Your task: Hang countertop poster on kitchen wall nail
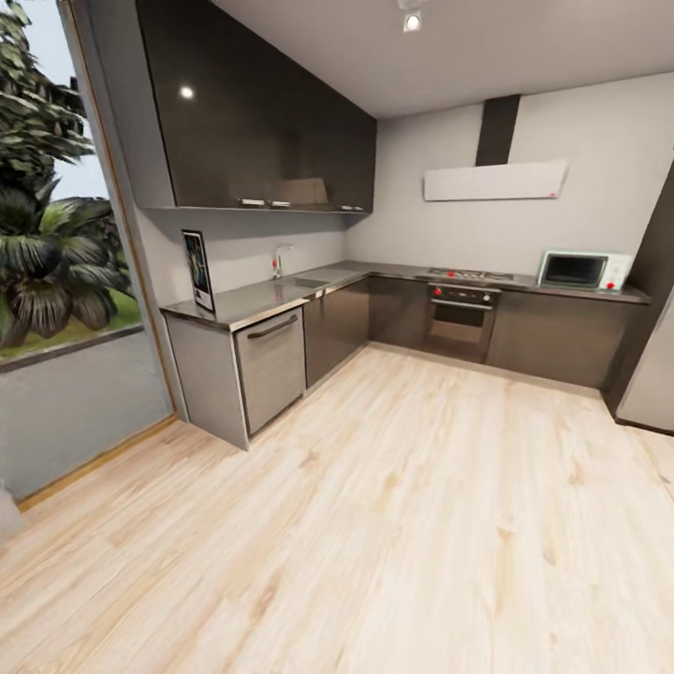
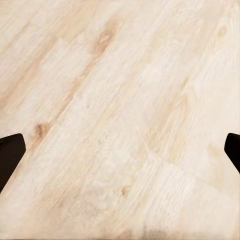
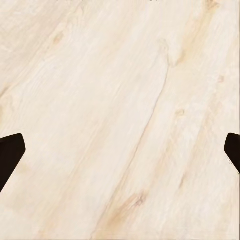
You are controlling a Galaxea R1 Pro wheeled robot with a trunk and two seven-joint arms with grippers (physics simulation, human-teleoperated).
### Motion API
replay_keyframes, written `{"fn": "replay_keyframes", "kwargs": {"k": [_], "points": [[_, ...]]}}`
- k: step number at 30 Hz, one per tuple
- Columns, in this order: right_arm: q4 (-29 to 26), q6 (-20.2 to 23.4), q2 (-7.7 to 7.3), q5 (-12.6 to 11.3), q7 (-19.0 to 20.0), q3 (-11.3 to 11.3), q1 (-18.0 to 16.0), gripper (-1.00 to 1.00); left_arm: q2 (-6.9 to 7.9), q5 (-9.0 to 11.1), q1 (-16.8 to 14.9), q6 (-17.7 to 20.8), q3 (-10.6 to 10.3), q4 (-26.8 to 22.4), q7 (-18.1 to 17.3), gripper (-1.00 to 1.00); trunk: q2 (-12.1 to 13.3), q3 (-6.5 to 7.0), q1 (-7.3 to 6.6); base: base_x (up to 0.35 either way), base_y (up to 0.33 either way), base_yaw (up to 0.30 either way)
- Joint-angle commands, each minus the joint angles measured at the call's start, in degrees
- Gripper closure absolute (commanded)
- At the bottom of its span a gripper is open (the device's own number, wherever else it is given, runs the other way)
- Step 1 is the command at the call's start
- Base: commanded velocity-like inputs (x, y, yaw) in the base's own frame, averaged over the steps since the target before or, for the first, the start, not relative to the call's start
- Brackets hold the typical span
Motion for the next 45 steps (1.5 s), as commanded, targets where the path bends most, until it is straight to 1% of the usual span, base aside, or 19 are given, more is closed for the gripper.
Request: {"fn": "replay_keyframes", "kwargs": {"k": [1, 13, 26, 37, 39, 41, 42, 45], "points": [[0.1, -0.1, -0.02, 0.0, -0.4, 0.1, 0.0, -1.0, -0.02, 0.0, 0.0, -0.1, 0.0, -0.1, 0.0, -1.0, 0.0, -0.05, 0.01, 0.112, -0.115, 0.174], [1.4, -0.1, -0.12, 0.0, -0.9, 0.2, 0.0, -1.0, -0.02, 0.0, 0.0, -0.1, 0.1, 0.0, 0.1, -1.0, 0.0, -0.05, 0.01, 0.206, -0.21, 0.051], [1.6, -0.2, -0.05, 0.0, -0.9, 0.2, 0.0, -1.0, -0.02, 0.0, 0.0, -0.1, 0.2, 0.0, 0.1, -1.0, 0.0, -0.05, 0.01, 0.258, -0.233, 0.265], [1.6, -0.1, -0.08, 0.0, -0.9, 0.2, 0.0, -1.0, 0.01, 0.1, 0.0, -0.1, 0.2, 0.0, 0.1, -1.0, 0.0, -0.06, 0.01, 0.035, -0.019, 0.27], [1.9, -0.1, -0.11, 0.0, -0.9, 0.2, 0.0, -1.0, 0.01, 0.1, 0.0, -0.1, 0.2, 0.0, 0.1, -1.0, 0.0, -0.06, 0.01, 0.132, -0.001, 0.12], [3.5, -0.1, -0.18, 0.0, -0.8, 0.2, 0.0, -1.0, 0.05, 0.1, 0.0, -0.1, 0.2, 0.0, 0.1, -1.0, 0.0, -0.06, 0.01, 0.24, 0.0, 0.049], [4.6, -0.1, -0.26, 0.2, -0.8, 0.3, 0.0, -1.0, 0.06, 0.1, 0.0, -0.1, 0.2, 0.0, 0.1, -1.0, 0.0, -0.06, 0.01, 0.302, 0.0, 0.016], [5.0, -0.1, -0.28, 1.0, -0.8, 0.3, 0.0, -1.0, 0.07, 0.1, 0.0, -0.1, 0.2, 0.0, 0.1, -1.0, 0.0, -0.07, 0.01, 0.313, 0.0, 0.01]]}}
